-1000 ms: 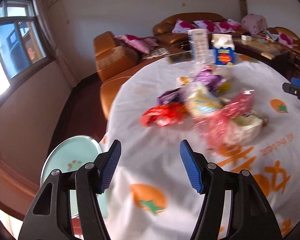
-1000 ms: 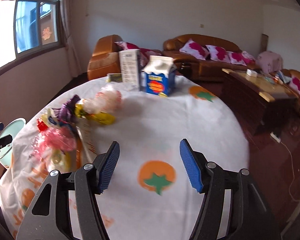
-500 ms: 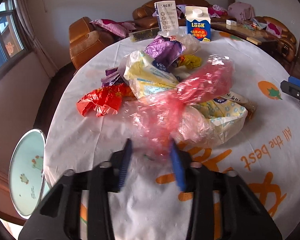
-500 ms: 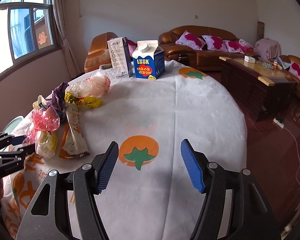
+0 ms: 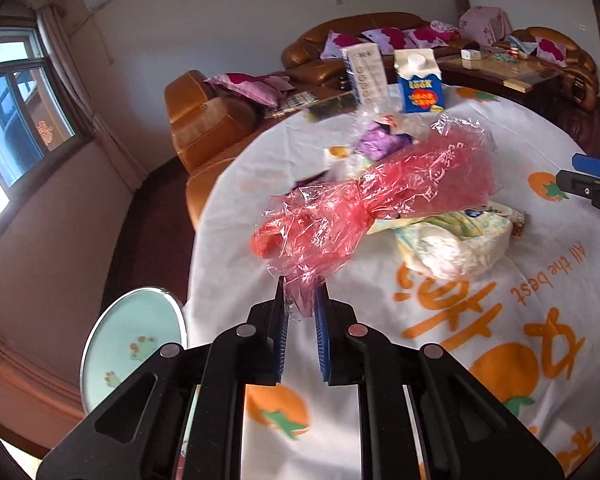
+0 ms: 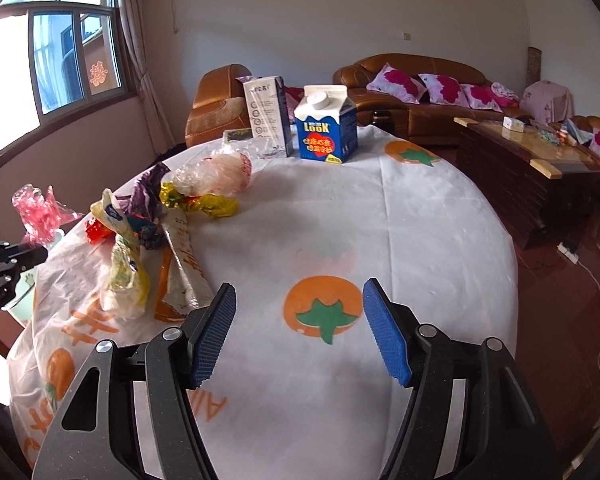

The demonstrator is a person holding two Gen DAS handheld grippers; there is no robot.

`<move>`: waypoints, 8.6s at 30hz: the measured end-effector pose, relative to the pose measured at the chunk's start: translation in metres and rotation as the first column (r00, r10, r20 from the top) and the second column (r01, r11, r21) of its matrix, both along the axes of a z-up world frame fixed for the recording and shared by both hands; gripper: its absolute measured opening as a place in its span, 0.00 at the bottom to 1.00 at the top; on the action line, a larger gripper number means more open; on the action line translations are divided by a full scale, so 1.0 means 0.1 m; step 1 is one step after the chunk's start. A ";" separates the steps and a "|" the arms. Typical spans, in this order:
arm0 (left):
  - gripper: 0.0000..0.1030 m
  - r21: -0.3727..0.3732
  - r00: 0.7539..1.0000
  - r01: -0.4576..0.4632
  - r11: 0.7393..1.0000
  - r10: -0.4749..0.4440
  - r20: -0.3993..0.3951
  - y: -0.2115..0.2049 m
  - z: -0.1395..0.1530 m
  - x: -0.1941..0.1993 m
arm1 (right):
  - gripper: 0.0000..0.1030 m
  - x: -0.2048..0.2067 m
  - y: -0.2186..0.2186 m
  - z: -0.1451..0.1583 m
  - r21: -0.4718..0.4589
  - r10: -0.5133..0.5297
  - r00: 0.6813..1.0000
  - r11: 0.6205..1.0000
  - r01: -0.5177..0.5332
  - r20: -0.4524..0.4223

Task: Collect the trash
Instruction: 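Move the left gripper back to the table and grasp the pink plastic bag, then grasp the yellow-white plastic bag with the right gripper while the left carries the pink bag toward the bin, then carry the pink bag and yellow-white bag over the bin with both grippers, then open both grippers to drop the two bags into the bin, then move the left gripper to the table and grasp the red foil wrapper, then carry the red foil wrapper toward the bin with the left gripper while the right grasps the tan snack wrapper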

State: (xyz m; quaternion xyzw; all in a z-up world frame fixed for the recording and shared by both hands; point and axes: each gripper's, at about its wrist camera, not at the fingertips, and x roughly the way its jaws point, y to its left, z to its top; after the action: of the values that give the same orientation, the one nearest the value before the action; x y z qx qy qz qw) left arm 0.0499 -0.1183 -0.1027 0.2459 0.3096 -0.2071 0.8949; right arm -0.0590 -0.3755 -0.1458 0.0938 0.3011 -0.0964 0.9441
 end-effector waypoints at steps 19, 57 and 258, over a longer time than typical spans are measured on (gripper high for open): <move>0.12 0.025 0.985 -0.170 0.985 0.170 -0.026 0.93 -0.16 0.23 | 0.52 0.45 0.77 0.13 0.034 0.140 0.990 0.990 -0.139 -0.022; 0.13 0.002 0.930 -0.367 0.930 0.367 -0.031 1.73 -0.13 0.63 | 0.05 0.96 1.59 0.51 -0.189 0.430 0.903 0.887 -0.422 -0.001; 0.06 -0.075 0.935 -0.352 0.933 0.347 -0.080 1.29 0.07 0.67 | 0.12 0.61 0.60 -0.16 0.004 0.198 0.957 0.979 -0.202 -0.213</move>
State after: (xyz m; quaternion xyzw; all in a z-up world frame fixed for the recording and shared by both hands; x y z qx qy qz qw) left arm 0.1166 0.0112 -0.0954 0.1404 0.3681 -0.0660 0.9167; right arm 0.0020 -0.3156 -0.1620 0.0437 0.4071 -0.0127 0.9123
